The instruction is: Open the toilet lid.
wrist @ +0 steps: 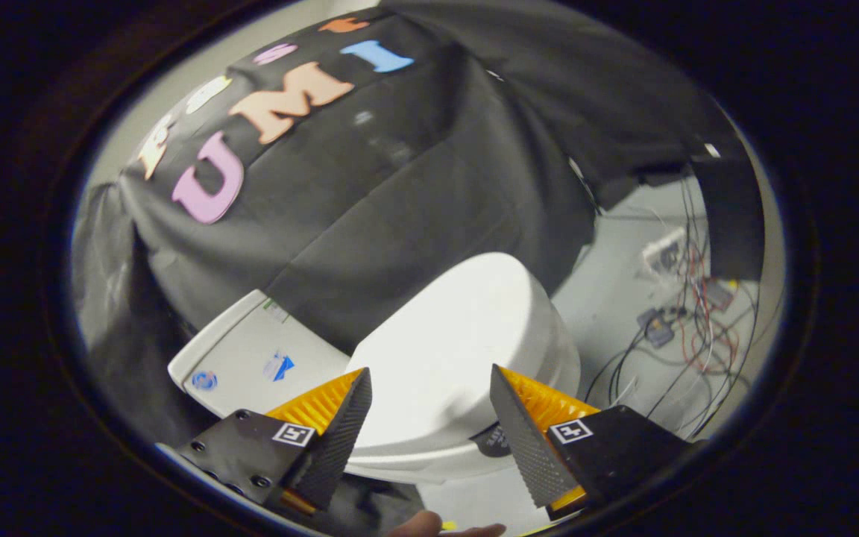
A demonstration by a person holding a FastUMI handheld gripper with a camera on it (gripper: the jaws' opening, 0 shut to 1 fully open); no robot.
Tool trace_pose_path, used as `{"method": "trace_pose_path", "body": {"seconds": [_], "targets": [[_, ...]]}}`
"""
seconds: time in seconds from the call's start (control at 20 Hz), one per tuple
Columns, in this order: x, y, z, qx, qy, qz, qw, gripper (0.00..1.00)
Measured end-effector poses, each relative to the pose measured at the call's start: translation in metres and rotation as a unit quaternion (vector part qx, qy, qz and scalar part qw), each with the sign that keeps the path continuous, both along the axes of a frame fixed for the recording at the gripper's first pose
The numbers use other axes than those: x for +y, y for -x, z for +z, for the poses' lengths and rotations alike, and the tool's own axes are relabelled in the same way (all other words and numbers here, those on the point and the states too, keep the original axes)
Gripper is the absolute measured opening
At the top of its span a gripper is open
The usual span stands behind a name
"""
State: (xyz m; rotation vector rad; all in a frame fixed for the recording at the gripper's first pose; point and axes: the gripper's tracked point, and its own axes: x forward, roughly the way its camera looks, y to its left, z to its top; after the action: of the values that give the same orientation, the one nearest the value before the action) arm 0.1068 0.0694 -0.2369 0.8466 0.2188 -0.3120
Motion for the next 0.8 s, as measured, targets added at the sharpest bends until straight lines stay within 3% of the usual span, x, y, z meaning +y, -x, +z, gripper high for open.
{"method": "trace_pose_path", "body": {"seconds": [0.25, 0.55, 0.65, 0.75, 0.8], "targets": [[-0.01, 0.039, -0.06, 0.048, -0.152, -0.091, 0.983, 0.96], [0.027, 0.017, -0.096, 0.074, -0.225, -0.044, 0.97, 0.96], [0.042, 0.014, -0.106, 0.091, -0.24, -0.018, 0.966, 0.82], [0.037, 0.008, -0.105, 0.083, -0.246, -0.023, 0.965, 0.67], [0.039, 0.011, -0.106, 0.086, -0.242, -0.013, 0.966, 0.67]]}}
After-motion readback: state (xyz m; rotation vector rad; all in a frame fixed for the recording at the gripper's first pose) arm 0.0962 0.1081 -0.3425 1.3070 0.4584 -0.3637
